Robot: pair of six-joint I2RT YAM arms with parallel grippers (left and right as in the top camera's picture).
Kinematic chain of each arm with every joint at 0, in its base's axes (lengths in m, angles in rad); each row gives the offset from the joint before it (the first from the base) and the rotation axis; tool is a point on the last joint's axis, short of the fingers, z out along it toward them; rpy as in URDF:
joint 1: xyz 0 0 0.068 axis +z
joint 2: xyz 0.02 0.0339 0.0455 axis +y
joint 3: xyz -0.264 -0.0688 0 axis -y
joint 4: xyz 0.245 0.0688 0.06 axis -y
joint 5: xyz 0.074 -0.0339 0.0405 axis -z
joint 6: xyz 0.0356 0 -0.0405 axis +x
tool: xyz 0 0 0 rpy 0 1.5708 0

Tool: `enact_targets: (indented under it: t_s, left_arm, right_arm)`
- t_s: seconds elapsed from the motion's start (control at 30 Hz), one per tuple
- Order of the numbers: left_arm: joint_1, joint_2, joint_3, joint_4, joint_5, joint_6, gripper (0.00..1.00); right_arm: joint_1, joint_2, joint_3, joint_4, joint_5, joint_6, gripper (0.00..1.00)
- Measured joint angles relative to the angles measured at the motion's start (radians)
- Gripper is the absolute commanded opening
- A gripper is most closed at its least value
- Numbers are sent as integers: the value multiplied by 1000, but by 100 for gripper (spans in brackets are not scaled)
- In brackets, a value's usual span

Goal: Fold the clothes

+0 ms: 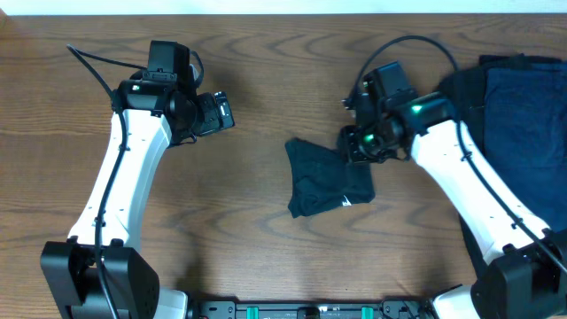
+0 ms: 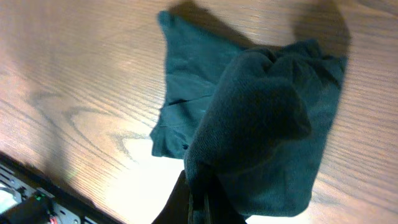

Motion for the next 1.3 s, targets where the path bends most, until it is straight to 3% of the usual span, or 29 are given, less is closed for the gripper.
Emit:
enact_targets:
  t_s: [0.4, 0.7, 0.93, 1.0, 1.07, 1.3]
  left_arm:
    - [0, 0, 0, 0, 0, 0, 98]
    - [0, 0, 0, 0, 0, 0, 98]
    - [0, 0, 0, 0, 0, 0, 98]
    - [0, 0, 0, 0, 0, 0, 98]
    - [0, 0, 0, 0, 0, 0, 98]
    - [0, 0, 0, 0, 0, 0, 98]
  right_arm:
    - [157, 181, 0, 128, 18, 14, 4]
    - [212, 270, 0, 248, -7, 50, 26]
    - [145, 232, 0, 250, -165, 15, 30]
    - [113, 200, 0, 220, -196, 10, 26]
    - [89, 175, 2, 193, -213, 0, 2]
    - [89, 161, -11, 143, -240, -1, 1]
